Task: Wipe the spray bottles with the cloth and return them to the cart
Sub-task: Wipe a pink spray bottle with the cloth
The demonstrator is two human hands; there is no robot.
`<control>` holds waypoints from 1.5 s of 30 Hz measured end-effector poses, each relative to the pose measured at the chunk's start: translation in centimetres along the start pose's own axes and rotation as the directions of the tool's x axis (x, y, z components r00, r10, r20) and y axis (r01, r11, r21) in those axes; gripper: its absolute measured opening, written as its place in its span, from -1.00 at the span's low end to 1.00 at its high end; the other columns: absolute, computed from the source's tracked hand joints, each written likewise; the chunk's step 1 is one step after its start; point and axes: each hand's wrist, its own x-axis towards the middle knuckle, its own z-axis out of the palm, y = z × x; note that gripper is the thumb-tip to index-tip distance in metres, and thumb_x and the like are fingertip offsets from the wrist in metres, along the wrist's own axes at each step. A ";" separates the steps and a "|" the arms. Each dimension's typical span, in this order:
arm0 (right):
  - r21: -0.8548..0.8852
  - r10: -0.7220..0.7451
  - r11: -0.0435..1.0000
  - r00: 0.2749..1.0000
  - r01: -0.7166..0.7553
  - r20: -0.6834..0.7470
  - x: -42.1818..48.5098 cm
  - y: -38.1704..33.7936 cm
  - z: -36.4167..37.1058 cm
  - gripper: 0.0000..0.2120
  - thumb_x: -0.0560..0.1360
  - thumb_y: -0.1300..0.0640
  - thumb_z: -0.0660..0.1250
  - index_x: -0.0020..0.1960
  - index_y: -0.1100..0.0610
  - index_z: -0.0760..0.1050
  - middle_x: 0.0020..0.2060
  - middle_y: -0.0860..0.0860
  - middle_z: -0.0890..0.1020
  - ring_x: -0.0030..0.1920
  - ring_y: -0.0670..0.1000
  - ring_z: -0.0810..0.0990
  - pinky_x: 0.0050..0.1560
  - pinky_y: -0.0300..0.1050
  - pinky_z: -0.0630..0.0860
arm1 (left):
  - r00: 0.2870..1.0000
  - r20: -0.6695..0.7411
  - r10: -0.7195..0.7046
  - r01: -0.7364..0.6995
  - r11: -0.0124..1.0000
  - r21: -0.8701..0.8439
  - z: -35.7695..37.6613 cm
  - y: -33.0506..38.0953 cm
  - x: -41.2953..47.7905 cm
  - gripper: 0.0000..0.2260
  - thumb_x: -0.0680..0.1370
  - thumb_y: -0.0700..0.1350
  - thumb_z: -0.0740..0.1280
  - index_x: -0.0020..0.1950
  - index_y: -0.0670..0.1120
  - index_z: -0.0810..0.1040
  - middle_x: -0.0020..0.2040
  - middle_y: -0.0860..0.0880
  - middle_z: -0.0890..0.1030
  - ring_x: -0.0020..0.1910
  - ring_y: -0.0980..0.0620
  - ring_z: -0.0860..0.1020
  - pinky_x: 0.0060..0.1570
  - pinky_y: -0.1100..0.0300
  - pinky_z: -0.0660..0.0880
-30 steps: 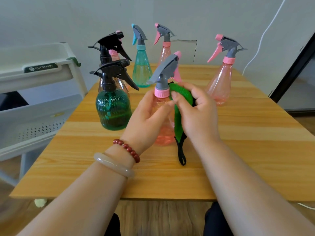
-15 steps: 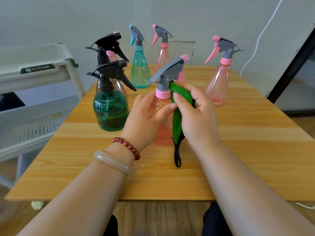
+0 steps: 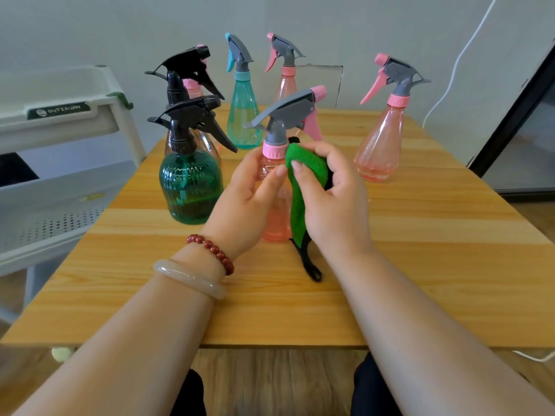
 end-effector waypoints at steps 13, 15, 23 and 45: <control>0.012 0.204 0.979 0.975 -0.203 -0.087 -0.3 0.2 0.5 -0.83 0.58 0.17 0.33 0.02 -0.11 0.57 -0.08 -0.19 0.66 -0.01 -0.17 0.62 0.09 -0.17 0.56 | 0.999 -0.034 0.004 -0.004 1.000 0.017 0.0 -0.2 0.1 -0.79 0.65 0.04 0.18 0.28 0.21 0.34 0.05 0.21 0.56 -0.05 0.42 0.53 -0.12 0.54 0.42; 0.020 0.357 0.934 0.930 -0.357 -0.086 -0.1 0.7 0.4 -0.78 0.58 0.14 0.33 -0.11 -0.18 0.55 -0.21 -0.24 0.66 -0.12 -0.15 0.63 -0.01 -0.08 0.59 | 0.999 -0.050 -0.004 0.005 1.000 0.027 -0.1 -0.3 0.2 -0.78 0.65 0.06 0.18 0.29 0.21 0.35 0.06 0.21 0.55 -0.04 0.38 0.53 -0.10 0.52 0.43; -0.110 0.036 0.993 0.999 -0.033 0.019 0.0 -0.1 0.0 -0.83 0.58 0.19 0.31 0.09 -0.04 0.55 -0.02 -0.16 0.63 0.04 -0.15 0.57 0.05 -0.41 0.43 | 0.999 -0.042 0.024 -0.023 0.999 0.032 -0.1 -0.6 0.3 -0.72 0.66 0.04 0.18 0.36 0.10 0.38 0.15 0.12 0.57 0.03 0.27 0.55 0.01 0.40 0.48; -0.081 0.042 0.996 0.996 -0.036 0.074 -0.2 -0.5 -0.3 -0.84 0.60 0.17 0.29 0.15 0.00 0.54 0.00 -0.15 0.62 0.01 -0.18 0.56 0.02 -0.36 0.47 | 0.994 -0.111 0.014 -0.007 0.998 0.061 0.4 -0.9 0.1 -0.62 0.65 0.08 0.18 0.42 -0.05 0.34 0.22 0.05 0.51 0.11 0.19 0.53 0.12 0.25 0.47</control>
